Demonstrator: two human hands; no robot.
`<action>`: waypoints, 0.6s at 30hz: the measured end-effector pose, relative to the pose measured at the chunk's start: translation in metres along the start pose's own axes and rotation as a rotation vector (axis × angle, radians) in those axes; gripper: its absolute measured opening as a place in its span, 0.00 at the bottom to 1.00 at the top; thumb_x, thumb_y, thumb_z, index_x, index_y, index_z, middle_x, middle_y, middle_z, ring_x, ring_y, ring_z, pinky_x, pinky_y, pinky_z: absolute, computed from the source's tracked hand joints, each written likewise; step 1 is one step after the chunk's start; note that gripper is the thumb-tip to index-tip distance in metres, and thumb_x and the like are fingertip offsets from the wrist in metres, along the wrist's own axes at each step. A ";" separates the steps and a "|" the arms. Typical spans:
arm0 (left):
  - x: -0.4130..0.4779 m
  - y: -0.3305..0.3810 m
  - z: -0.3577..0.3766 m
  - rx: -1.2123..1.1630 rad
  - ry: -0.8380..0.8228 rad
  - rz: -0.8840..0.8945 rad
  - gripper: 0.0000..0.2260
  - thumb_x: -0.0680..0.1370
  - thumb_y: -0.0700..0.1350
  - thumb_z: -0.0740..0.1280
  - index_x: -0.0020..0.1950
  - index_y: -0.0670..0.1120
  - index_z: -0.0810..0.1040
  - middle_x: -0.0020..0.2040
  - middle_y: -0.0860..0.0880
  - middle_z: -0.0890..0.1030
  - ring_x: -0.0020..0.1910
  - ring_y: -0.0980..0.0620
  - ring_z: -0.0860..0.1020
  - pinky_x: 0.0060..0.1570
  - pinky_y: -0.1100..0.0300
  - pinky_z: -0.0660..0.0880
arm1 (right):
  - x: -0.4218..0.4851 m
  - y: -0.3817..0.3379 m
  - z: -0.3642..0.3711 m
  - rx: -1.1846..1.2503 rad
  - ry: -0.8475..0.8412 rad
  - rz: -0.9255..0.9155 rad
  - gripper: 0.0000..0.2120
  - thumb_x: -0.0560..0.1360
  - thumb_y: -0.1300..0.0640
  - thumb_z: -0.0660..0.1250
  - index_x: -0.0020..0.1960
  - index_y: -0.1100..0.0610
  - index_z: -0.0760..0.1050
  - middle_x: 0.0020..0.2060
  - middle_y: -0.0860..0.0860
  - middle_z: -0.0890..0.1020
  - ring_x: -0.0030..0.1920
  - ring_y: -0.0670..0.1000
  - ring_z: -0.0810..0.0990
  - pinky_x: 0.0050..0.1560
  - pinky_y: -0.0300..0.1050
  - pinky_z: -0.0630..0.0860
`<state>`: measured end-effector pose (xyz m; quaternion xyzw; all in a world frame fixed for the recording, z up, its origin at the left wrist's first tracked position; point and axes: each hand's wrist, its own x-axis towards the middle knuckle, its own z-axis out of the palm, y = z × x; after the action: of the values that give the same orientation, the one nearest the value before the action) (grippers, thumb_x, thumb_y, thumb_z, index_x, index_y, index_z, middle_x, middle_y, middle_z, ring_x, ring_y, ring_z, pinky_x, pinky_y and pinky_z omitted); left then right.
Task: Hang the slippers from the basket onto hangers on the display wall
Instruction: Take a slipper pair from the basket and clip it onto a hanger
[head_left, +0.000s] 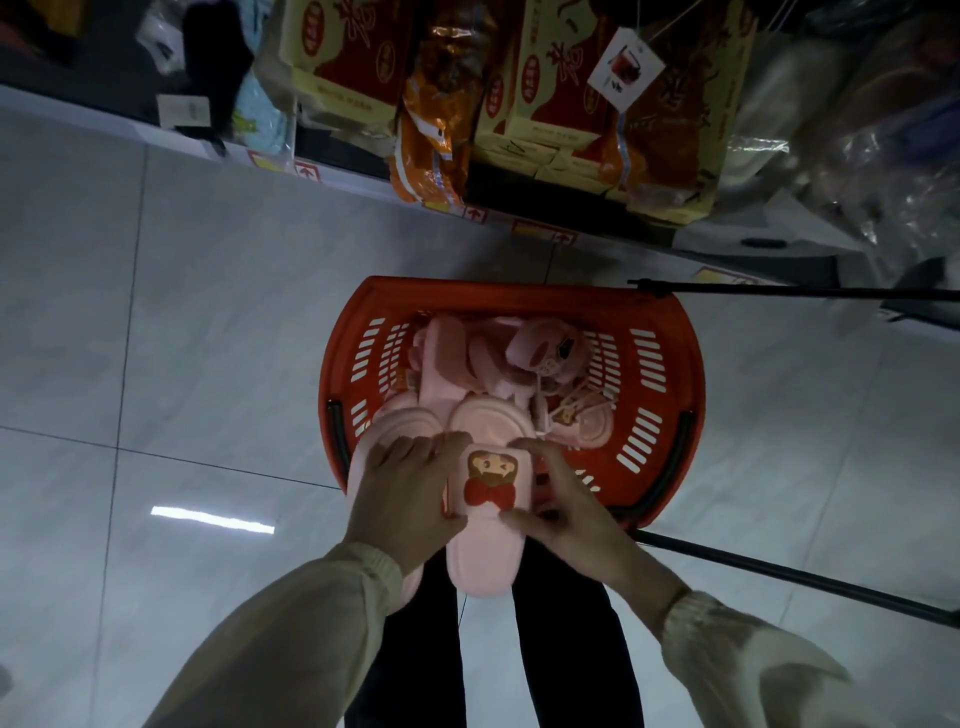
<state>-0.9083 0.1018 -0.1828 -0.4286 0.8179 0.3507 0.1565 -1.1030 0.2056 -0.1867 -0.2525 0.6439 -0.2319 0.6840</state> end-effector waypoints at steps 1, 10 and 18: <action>0.001 -0.003 0.000 0.034 -0.012 -0.018 0.32 0.62 0.53 0.79 0.65 0.51 0.75 0.47 0.50 0.82 0.47 0.46 0.80 0.52 0.48 0.77 | 0.001 -0.003 -0.003 0.134 -0.008 0.067 0.27 0.75 0.52 0.74 0.69 0.41 0.66 0.59 0.45 0.81 0.61 0.48 0.80 0.62 0.54 0.77; 0.015 -0.027 -0.002 0.138 -0.086 -0.162 0.32 0.70 0.58 0.74 0.70 0.54 0.68 0.55 0.51 0.80 0.56 0.49 0.77 0.63 0.52 0.72 | 0.096 0.061 -0.034 -0.213 0.329 0.340 0.18 0.78 0.58 0.69 0.67 0.53 0.74 0.63 0.54 0.76 0.61 0.52 0.76 0.54 0.39 0.71; 0.015 -0.034 -0.001 0.131 -0.048 -0.184 0.33 0.67 0.57 0.77 0.69 0.52 0.72 0.54 0.49 0.81 0.55 0.46 0.78 0.62 0.48 0.72 | 0.120 0.051 -0.013 -0.387 0.371 0.373 0.13 0.81 0.55 0.65 0.55 0.63 0.83 0.51 0.63 0.85 0.54 0.61 0.82 0.49 0.47 0.73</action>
<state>-0.8891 0.0793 -0.2053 -0.4824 0.7922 0.2907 0.2350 -1.1092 0.1669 -0.3115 -0.2093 0.8247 -0.0179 0.5251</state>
